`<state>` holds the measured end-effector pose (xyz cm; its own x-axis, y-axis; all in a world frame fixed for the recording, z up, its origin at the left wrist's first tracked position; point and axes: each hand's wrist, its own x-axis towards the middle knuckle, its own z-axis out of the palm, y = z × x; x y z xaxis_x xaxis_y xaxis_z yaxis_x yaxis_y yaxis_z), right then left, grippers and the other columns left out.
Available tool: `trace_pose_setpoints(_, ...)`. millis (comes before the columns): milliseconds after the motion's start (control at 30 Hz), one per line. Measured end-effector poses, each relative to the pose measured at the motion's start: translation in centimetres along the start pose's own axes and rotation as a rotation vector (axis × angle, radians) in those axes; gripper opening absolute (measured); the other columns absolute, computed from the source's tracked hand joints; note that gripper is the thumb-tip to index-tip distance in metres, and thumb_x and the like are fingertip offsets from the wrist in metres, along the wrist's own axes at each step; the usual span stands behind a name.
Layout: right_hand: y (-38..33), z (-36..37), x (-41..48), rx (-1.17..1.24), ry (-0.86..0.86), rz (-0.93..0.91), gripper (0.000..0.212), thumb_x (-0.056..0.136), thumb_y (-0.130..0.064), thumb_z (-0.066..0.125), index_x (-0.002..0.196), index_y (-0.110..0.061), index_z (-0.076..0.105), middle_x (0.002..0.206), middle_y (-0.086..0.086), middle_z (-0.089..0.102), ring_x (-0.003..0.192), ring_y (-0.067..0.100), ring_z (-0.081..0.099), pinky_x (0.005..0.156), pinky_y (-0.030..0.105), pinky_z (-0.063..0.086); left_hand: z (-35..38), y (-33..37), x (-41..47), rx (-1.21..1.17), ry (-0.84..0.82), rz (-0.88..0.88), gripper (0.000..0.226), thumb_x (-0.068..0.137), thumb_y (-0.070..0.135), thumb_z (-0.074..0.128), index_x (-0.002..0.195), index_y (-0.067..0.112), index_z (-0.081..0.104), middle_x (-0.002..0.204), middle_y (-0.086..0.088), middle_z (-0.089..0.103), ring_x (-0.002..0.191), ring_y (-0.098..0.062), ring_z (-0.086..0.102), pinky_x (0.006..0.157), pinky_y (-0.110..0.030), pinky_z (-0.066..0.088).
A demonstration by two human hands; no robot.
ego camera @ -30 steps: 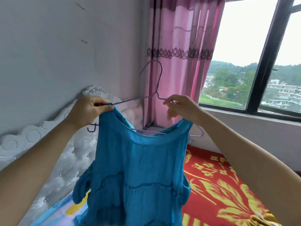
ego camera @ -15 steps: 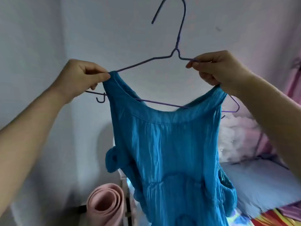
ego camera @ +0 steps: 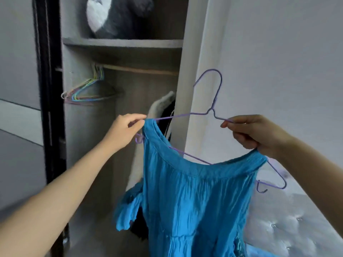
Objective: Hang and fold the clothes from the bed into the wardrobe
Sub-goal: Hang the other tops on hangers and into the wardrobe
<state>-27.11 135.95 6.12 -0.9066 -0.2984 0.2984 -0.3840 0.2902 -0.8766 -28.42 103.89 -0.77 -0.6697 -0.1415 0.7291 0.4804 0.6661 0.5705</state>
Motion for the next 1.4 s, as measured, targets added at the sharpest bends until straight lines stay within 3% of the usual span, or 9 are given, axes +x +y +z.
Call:
trace_pose_setpoints(100, -1.9, 6.0, 2.7, 0.041, 0.012, 0.083, 0.017, 0.094, -0.007, 0.049, 0.086, -0.008, 0.064, 0.043, -0.001, 0.037, 0.036, 0.006, 0.024, 0.034, 0.014, 0.014, -4.4, -5.0, 0.7, 0.046, 0.045, -0.072, 0.031, 0.091, 0.007, 0.057, 0.122, 0.007, 0.061, 0.102, -0.007, 0.06, 0.092, -0.018, 0.055, 0.077, -0.014, 0.04)
trace_pose_setpoints(200, -3.8, 11.8, 5.8, 0.073, -0.001, 0.168, 0.016, 0.095, -0.011, 0.048, 0.084, -0.011, 0.059, 0.039, -0.004, 0.037, 0.03, 0.003, 0.02, 0.031, 0.012, 0.011, -8.1, -9.7, 1.8, 0.115, 0.002, -0.16, 0.042, 0.092, 0.011, 0.056, 0.134, 0.013, 0.051, 0.119, -0.012, 0.057, 0.108, -0.026, 0.052, 0.097, -0.031, 0.04)
trace_pose_setpoints(367, -5.7, 18.5, 11.4, 0.216, 0.057, 0.309, 0.025, 0.099, -0.013, 0.04, 0.075, -0.017, 0.046, 0.032, -0.007, 0.033, 0.022, 0.001, 0.017, 0.027, 0.008, 0.009, -13.5, -16.2, 3.2, 0.244, -0.051, -0.259, 0.053, 0.094, 0.02, 0.055, 0.143, 0.017, 0.037, 0.142, -0.012, 0.042, 0.13, -0.03, 0.039, 0.109, -0.04, 0.031)
trace_pose_setpoints(733, -7.3, 26.4, 24.1, 0.428, 0.183, 0.307, 0.034, 0.098, -0.002, 0.023, 0.071, -0.011, 0.043, 0.031, -0.005, 0.033, 0.021, 0.003, 0.019, 0.025, 0.013, 0.012, -16.8, -25.6, 6.5, 0.421, -0.013, -0.339, 0.053, 0.095, 0.027, 0.05, 0.145, 0.018, 0.033, 0.138, -0.012, 0.045, 0.126, -0.032, 0.037, 0.101, -0.045, 0.037)
trace_pose_setpoints(900, -6.5, 28.8, 31.3, 0.464, 0.218, 0.291, 0.034, 0.095, 0.0, 0.023, 0.068, -0.01, 0.041, 0.048, -0.001, 0.034, 0.021, 0.004, 0.02, 0.026, 0.011, 0.014, -15.9, -28.4, 11.2, 0.654, -0.071, -0.254, 0.057, 0.095, 0.038, 0.046, 0.147, 0.026, 0.024, 0.151, -0.004, 0.026, 0.136, -0.029, 0.021, 0.106, -0.041, 0.03)
trace_pose_setpoints(1000, -6.1, 28.2, 35.5, 0.476, 0.288, 0.276, 0.033, 0.095, -0.004, 0.024, 0.069, -0.011, 0.043, 0.057, -0.002, 0.035, 0.021, 0.004, 0.023, 0.026, 0.012, 0.016, -17.0, -31.7, 14.2, 0.843, 0.045, -0.227, 0.062, 0.092, 0.041, 0.051, 0.147, 0.026, 0.027, 0.155, -0.011, 0.015, 0.141, -0.032, 0.01, 0.108, -0.045, 0.023)
trace_pose_setpoints(1167, -6.2, 25.8, 41.0, 0.389, 0.504, 0.17, 0.031, 0.097, -0.004, 0.025, 0.073, -0.01, 0.044, 0.06, 0.002, 0.036, 0.043, 0.01, 0.025, 0.031, 0.017, 0.018, -18.1, -37.2, 19.3, 0.792, 0.26, -0.154, 0.067, 0.065, 0.012, 0.083, 0.125, 0.0, 0.056, 0.14, -0.036, 0.034, 0.131, -0.053, 0.025, 0.095, -0.065, 0.028)
trace_pose_setpoints(1267, -5.8, 24.7, 42.9, 0.329, 0.605, 0.136, 0.031, 0.095, 0.002, 0.028, 0.072, -0.01, 0.044, 0.061, 0.003, 0.035, 0.048, 0.011, 0.023, 0.036, 0.021, 0.02, -16.7, -39.7, 21.6, 0.784, 0.221, -0.083, 0.064, 0.065, 0.011, 0.082, 0.122, -0.003, 0.057, 0.133, -0.039, 0.039, 0.124, -0.056, 0.032, 0.087, -0.07, 0.033)
trace_pose_setpoints(1400, -5.3, 23.3, 44.0, 0.262, 0.721, 0.169, 0.031, 0.098, -0.003, 0.03, 0.073, -0.012, 0.046, 0.062, 0.002, 0.039, 0.048, 0.009, 0.028, 0.035, 0.019, 0.022, -13.8, -41.7, 23.2, 0.796, 0.154, 0.003, 0.062, 0.061, 0.026, 0.058, 0.115, -0.004, 0.061, 0.126, -0.041, 0.044, 0.116, -0.056, 0.039, 0.08, -0.073, 0.036)
